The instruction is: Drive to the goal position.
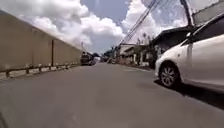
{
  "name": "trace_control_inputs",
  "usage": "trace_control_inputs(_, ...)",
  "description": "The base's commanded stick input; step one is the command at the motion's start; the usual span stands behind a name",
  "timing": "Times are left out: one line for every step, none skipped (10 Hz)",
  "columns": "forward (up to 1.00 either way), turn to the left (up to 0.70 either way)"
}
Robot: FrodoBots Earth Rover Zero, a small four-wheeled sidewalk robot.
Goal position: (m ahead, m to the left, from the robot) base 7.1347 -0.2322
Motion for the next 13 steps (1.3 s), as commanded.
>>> trace_control_inputs(1.00, 0.00)
trace_control_inputs(1.00, 0.00)
trace_control_inputs(1.00, 0.00)
trace_control_inputs(1.00, 0.00)
trace_control_inputs(1.00, 0.00)
trace_control_inputs(1.00, 0.00)
trace_control_inputs(1.00, 0.00)
trace_control_inputs(1.00, 0.00)
trace_control_inputs(1.00, 0.00)
trace_control_inputs(1.00, 0.00)
trace_control_inputs(1.00, 0.00)
trace_control_inputs(1.00, 0.00)
trace_control_inputs(1.00, 0.00)
